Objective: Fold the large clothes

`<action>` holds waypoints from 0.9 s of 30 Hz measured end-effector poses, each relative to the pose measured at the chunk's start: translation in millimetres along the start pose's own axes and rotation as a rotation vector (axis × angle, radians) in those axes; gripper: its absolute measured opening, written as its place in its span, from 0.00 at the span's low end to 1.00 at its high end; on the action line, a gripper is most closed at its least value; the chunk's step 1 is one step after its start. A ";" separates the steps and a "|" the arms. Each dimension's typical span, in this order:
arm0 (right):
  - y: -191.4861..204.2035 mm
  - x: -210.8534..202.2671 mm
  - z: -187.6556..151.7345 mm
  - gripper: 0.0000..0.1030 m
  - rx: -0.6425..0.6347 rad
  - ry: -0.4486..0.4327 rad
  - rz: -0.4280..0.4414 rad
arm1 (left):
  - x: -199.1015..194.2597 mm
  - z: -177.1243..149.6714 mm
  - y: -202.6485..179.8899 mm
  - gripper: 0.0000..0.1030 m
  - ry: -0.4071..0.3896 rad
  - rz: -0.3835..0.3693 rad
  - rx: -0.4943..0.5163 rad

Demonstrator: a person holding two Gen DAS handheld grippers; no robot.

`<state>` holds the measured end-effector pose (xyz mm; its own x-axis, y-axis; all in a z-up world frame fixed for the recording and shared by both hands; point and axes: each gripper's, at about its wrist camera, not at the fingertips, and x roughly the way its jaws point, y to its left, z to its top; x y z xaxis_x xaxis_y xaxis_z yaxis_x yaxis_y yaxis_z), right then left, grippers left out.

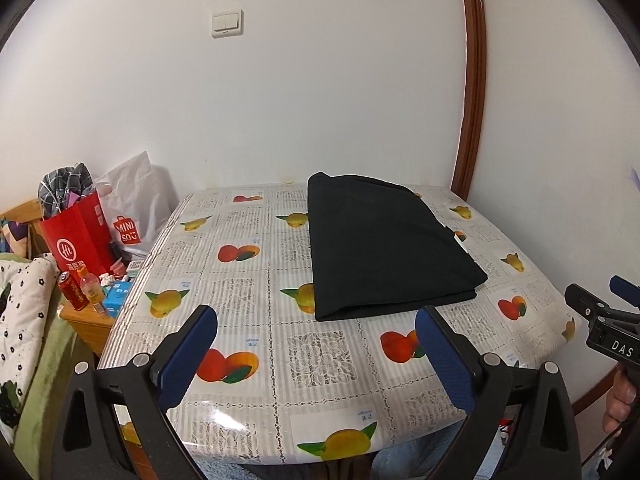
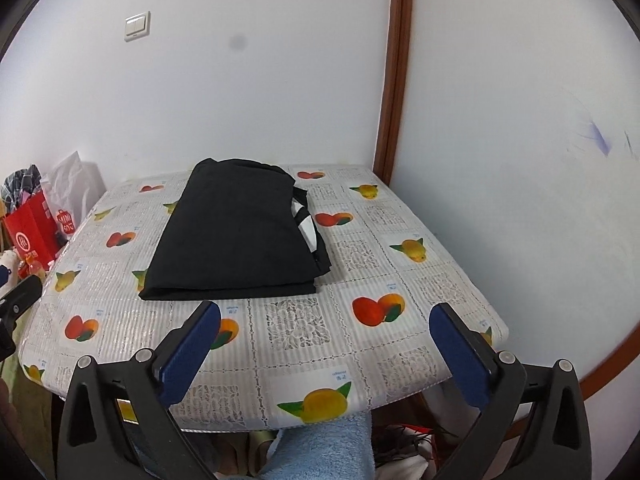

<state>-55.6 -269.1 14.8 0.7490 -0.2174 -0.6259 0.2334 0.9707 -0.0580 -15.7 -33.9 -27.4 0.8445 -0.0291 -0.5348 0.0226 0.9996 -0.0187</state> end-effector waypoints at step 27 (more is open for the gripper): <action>-2.6 0.1 -3.5 1.00 0.019 0.005 -0.018 | -0.6 -2.1 -2.6 0.97 0.003 0.006 0.008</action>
<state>-58.3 -271.2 12.1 0.7415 -0.2345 -0.6286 0.2589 0.9644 -0.0544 -17.4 -36.6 -28.8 0.8429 -0.0236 -0.5375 0.0221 0.9997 -0.0092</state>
